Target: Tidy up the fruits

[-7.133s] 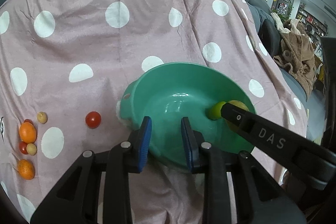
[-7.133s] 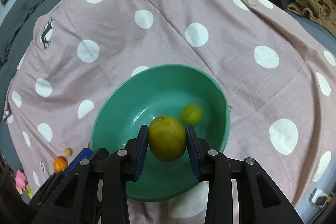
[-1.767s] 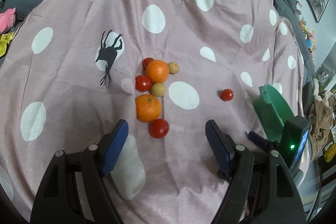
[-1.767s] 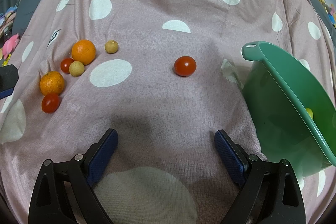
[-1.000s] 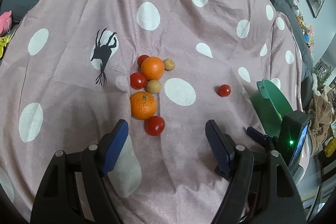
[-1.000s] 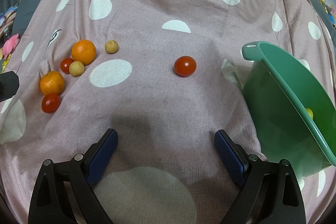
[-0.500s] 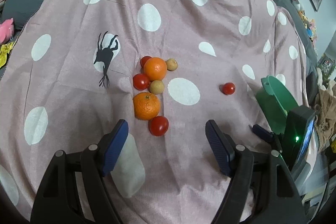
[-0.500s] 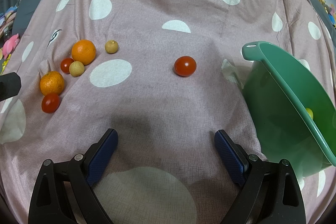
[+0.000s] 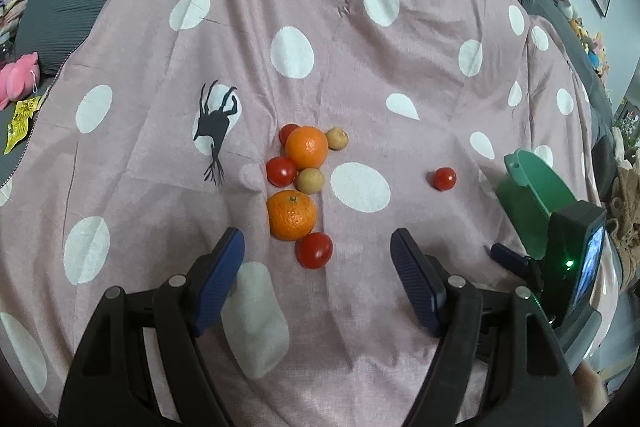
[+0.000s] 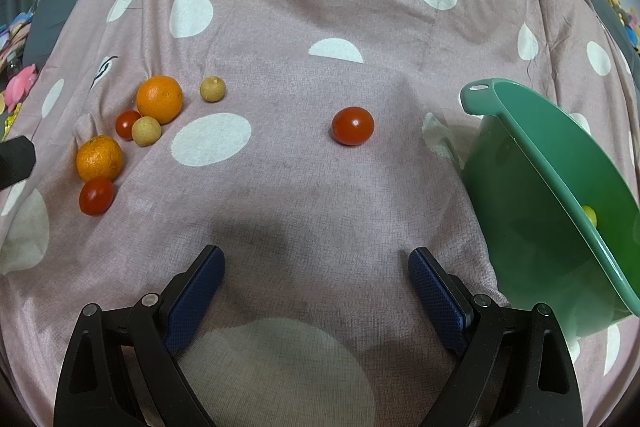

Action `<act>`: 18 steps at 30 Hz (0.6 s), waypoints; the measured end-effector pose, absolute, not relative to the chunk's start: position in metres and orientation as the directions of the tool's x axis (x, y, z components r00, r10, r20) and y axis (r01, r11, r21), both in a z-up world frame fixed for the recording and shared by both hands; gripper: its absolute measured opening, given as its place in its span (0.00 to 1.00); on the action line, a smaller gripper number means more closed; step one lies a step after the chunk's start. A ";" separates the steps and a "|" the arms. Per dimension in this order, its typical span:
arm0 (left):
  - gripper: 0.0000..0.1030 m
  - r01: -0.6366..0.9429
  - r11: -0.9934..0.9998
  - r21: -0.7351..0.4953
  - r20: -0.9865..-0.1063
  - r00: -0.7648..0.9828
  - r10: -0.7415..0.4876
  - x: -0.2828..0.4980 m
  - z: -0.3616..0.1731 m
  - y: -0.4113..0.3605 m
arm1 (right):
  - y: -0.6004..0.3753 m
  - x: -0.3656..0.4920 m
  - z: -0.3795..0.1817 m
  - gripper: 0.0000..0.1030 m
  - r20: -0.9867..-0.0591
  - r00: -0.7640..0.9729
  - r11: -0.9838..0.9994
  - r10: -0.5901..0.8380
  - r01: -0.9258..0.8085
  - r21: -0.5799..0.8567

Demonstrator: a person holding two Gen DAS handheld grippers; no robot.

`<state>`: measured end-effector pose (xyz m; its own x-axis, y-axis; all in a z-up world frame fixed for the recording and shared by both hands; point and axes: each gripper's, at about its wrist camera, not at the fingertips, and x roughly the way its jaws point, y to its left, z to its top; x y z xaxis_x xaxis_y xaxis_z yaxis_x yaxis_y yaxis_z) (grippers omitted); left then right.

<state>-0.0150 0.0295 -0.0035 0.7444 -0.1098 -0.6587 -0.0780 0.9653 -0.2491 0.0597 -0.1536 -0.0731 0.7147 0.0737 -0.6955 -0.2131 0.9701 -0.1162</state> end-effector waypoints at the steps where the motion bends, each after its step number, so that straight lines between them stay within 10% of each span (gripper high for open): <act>1: 0.73 -0.078 0.964 -0.253 -0.655 0.748 -0.111 -0.016 -0.003 0.031 | -0.154 0.060 -0.073 0.90 -0.696 0.714 0.970 0.074 -0.214 -0.116; 13: 0.71 -0.081 0.936 -0.342 -0.648 0.742 -0.173 -0.005 0.010 0.067 | -0.149 0.071 -0.067 0.92 -0.785 0.610 0.971 0.106 -0.232 -0.049; 18: 0.53 -0.067 0.929 -0.365 -0.658 0.724 -0.206 0.018 0.020 0.077 | -0.159 0.076 -0.023 0.77 -0.761 0.577 0.954 0.297 -0.209 0.214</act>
